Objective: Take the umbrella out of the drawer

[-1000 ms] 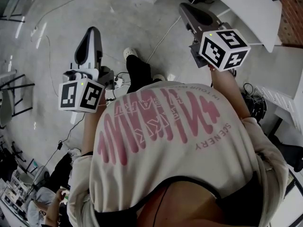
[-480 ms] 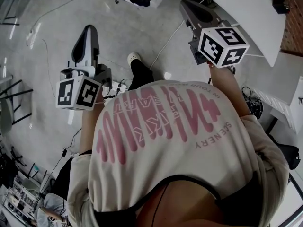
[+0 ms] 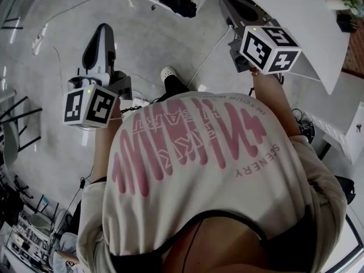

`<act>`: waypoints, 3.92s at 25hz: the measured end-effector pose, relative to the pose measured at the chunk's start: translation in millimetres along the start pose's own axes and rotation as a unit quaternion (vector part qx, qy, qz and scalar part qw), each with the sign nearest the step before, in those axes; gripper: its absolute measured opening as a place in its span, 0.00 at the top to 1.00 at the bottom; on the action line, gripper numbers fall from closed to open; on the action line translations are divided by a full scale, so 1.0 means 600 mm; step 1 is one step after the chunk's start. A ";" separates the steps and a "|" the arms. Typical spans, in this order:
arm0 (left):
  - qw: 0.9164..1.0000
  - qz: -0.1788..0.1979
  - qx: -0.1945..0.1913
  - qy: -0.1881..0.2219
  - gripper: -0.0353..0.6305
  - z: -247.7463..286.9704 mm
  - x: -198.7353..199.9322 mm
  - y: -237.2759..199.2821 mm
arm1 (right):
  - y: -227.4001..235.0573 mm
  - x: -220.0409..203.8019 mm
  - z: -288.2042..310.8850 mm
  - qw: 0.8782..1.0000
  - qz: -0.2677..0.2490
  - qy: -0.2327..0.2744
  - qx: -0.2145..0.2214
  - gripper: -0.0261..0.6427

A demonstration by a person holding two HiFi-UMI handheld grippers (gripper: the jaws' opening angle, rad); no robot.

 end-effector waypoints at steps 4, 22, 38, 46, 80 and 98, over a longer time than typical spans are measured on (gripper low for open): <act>1.000 -0.004 0.005 0.005 0.95 0.015 0.033 -0.047 | -0.002 0.016 0.046 1.000 0.002 0.002 -0.003 0.94; 0.999 -0.039 0.020 -0.016 0.95 0.020 0.025 -0.157 | -0.048 -0.088 0.184 0.994 0.029 -0.103 0.027 0.94; 0.986 -0.063 0.150 0.042 0.95 -0.026 0.067 -0.256 | 0.002 -0.202 0.361 0.974 0.091 -0.206 0.036 0.94; 0.975 -0.074 0.203 0.052 0.95 -0.007 0.072 -0.289 | 0.030 -0.247 0.450 0.958 0.078 -0.269 0.065 0.94; 0.917 -0.110 0.377 0.069 0.95 -0.001 0.056 -0.313 | 0.105 -0.400 0.666 0.869 0.030 -0.479 0.122 0.45; 0.906 -0.123 0.403 0.027 0.95 0.039 0.024 -0.323 | 0.124 -0.494 0.693 0.821 0.043 -0.555 0.127 0.40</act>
Point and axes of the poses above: the fingertips, and each gripper's own axes: z forward along the fingers, y to its right, x out of its top, the point moved 5 cm from there along -z, backward along the fingers, and after that the axes turned 11 degrees about -z, right-handed, at the moved point
